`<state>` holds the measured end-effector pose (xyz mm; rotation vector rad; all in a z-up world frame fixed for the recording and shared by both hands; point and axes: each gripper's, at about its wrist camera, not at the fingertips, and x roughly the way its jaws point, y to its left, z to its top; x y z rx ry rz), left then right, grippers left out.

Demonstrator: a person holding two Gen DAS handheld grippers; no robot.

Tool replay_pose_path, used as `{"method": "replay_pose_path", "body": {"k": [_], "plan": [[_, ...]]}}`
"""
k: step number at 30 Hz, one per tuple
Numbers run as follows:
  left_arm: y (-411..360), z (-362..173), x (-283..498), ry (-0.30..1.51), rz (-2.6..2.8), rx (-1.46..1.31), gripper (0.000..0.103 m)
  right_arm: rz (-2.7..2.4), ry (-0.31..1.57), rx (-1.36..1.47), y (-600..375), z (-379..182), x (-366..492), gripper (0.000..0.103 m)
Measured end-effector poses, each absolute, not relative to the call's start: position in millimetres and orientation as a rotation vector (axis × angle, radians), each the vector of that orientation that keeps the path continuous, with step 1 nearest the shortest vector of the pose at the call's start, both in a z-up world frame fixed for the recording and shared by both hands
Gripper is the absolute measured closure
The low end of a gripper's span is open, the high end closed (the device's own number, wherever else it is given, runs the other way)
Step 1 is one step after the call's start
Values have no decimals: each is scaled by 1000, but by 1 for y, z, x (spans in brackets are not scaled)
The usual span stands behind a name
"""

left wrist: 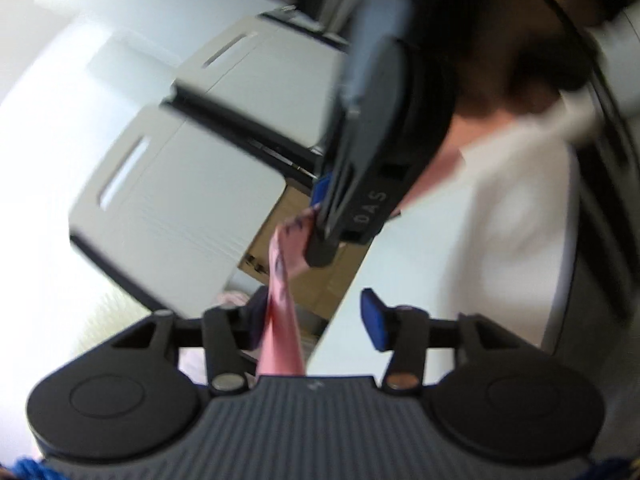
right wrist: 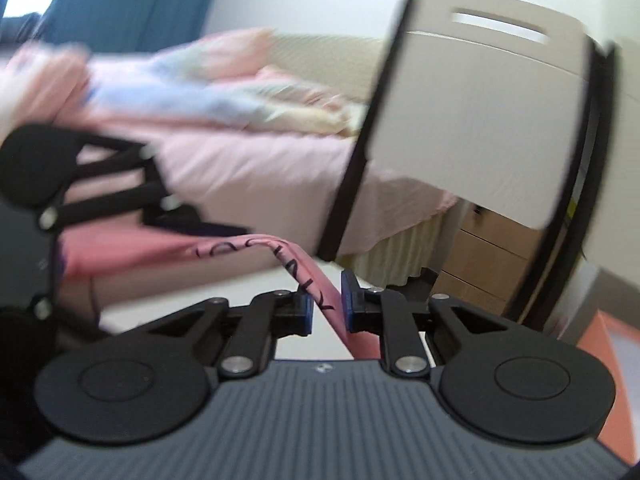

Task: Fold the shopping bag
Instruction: 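Fold the pink strip in half, bringing its ends together at the left tool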

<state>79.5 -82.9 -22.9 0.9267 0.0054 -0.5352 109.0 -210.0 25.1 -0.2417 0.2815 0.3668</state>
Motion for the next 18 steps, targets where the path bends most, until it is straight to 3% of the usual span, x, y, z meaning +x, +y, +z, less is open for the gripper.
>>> {"method": "replay_pose_path", "body": {"k": [8,14,18], "plan": [[-44,36,117,221,-808,295,44,455,189,176,-259,29,117,86],[-27,44,162,406,-940,-47,53,601,155,422,-281,24,121,85],[-21,42,183,459,-994,-172,53,687,150,539,-296,24,120,85]]}}
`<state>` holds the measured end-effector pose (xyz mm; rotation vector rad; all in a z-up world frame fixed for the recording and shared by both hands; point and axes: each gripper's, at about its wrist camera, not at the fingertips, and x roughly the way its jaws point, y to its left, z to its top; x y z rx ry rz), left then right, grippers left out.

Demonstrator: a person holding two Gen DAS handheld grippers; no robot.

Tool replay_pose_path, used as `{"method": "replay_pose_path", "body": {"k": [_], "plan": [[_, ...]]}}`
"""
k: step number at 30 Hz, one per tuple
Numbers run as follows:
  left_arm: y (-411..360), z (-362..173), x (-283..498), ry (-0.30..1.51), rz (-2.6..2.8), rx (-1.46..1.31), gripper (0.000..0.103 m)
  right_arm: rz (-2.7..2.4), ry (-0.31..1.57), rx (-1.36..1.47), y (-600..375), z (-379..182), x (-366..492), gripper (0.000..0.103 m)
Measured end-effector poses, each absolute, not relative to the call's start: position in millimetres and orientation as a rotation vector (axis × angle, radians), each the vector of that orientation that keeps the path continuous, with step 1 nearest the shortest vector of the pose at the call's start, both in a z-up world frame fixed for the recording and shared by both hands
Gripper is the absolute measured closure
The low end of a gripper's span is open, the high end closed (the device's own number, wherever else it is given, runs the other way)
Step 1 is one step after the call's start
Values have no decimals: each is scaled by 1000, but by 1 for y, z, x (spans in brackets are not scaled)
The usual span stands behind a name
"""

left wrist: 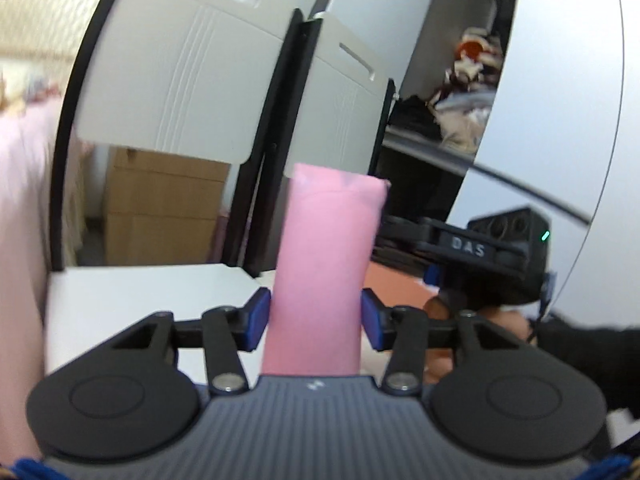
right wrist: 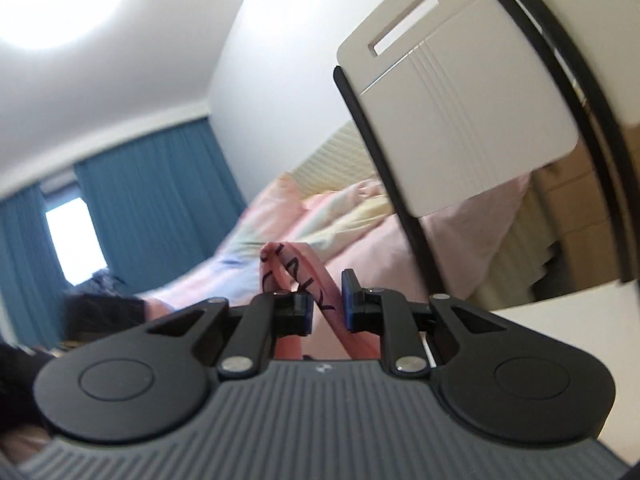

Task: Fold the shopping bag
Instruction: 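Fold the pink strip in half, bringing its ends together at the left tool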

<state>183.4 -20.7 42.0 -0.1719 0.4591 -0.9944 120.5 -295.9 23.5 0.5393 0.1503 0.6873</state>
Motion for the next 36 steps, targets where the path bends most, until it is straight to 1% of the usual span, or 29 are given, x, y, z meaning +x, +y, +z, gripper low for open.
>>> {"method": "replay_pose_path", "body": {"k": [6,9,10,11,13,17,20,23,24,25,26,27,29,30,32,33,34,36], "plan": [[-17,37,183,498,-1097,-191,55,833,144,663,-310,20,122,85],[-15,33,180,501,-1091,-175,49,913,138,686,-311,24,118,85],[-15,32,178,503,-1092,-171,45,936,139,681,-311,25,117,85],[-16,31,177,501,-1092,-164,43,962,144,690,-311,25,118,85],[-18,30,173,493,-1093,-134,33,1005,156,705,-313,25,118,85],[-26,27,166,481,-1105,-72,22,1087,192,739,-317,20,115,85],[-28,26,158,480,-1156,-58,21,1157,220,803,-319,12,116,85],[-33,23,151,501,-1202,-34,26,1195,243,847,-316,6,116,85],[-35,22,149,502,-1209,-22,37,1207,253,843,-312,6,115,85],[-36,21,148,505,-1212,-9,51,1211,259,827,-309,7,115,85],[-37,20,146,509,-1208,1,58,1201,260,808,-307,8,114,84],[-38,20,145,511,-1199,13,72,1189,261,789,-305,10,113,84],[-38,18,144,504,-1159,30,76,1156,263,750,-302,12,112,83],[-38,17,145,506,-1141,32,80,1127,265,729,-302,13,112,82],[-37,17,147,503,-1095,33,83,1059,274,696,-304,14,114,73],[-36,17,148,494,-1066,34,88,1020,281,683,-305,14,116,62],[-35,17,148,483,-1032,37,89,971,282,666,-308,14,116,49],[-33,16,149,456,-947,53,89,879,278,662,-316,12,117,35]]}}
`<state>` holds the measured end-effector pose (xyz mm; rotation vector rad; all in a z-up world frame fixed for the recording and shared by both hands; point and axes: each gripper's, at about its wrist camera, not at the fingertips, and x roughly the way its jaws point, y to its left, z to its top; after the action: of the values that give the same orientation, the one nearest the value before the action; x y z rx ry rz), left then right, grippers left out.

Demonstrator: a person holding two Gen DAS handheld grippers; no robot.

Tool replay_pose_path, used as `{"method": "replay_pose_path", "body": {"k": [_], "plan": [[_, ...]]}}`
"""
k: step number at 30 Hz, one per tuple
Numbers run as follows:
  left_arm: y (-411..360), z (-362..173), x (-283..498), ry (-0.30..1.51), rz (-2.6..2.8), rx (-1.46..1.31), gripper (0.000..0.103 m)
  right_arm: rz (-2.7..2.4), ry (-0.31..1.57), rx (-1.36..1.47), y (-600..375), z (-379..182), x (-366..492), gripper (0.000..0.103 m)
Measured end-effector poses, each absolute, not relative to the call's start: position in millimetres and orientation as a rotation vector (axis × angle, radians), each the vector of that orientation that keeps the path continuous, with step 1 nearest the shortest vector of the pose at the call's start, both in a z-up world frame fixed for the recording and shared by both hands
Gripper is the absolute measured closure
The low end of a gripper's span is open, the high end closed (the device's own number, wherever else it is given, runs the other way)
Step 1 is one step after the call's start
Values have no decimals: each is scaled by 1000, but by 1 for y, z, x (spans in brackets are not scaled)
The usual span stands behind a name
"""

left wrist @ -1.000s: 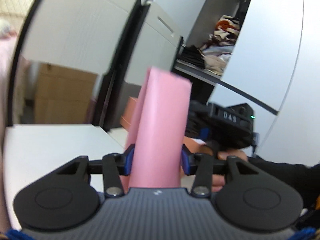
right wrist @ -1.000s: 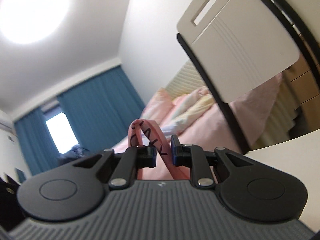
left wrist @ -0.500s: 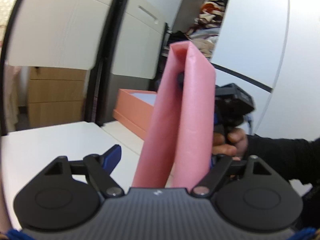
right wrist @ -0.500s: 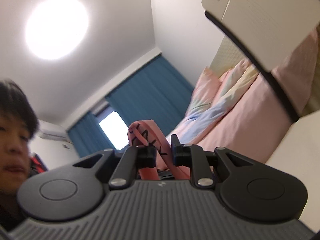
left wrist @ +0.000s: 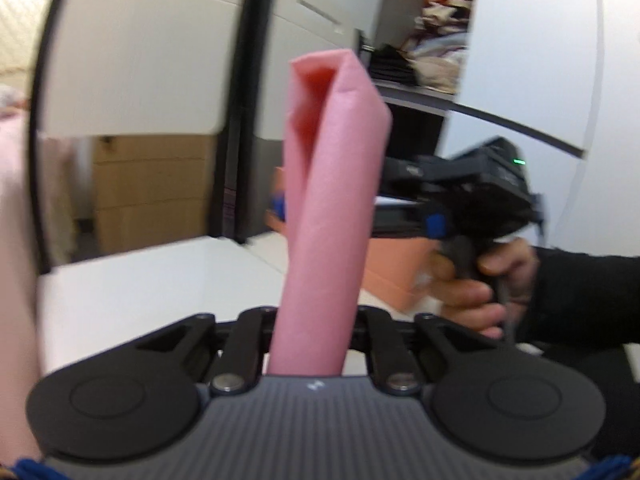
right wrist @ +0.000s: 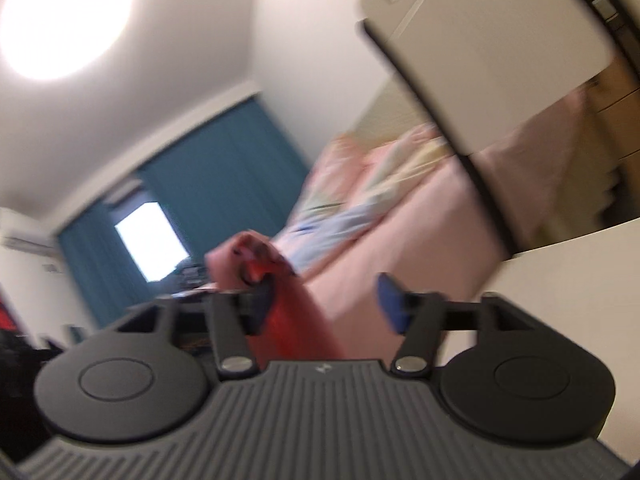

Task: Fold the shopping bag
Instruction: 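Fold the pink strip in half, bringing its ends together at the left tool, then open the right tool and release the folded pink strip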

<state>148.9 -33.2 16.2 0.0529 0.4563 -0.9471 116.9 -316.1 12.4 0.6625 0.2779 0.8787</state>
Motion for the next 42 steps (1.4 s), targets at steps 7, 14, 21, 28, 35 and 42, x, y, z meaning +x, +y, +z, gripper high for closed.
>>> {"method": "replay_pose_path", "body": {"k": [7,14,21,28,35,42], "plan": [[-40,9,142,408,-687,223,88,807,247,647,-309,17,114,18],[-56,-3,119,354,-668,403,86,802,247,467,-260,28,106,18],[-58,-6,102,327,-723,453,60,815,313,507,-256,17,121,49],[-43,0,97,359,-845,304,56,878,301,514,-279,22,120,55],[-48,-8,82,317,-810,383,88,849,309,507,-276,21,112,48],[-53,-13,89,262,-533,498,87,709,317,565,-275,25,113,41]]}}
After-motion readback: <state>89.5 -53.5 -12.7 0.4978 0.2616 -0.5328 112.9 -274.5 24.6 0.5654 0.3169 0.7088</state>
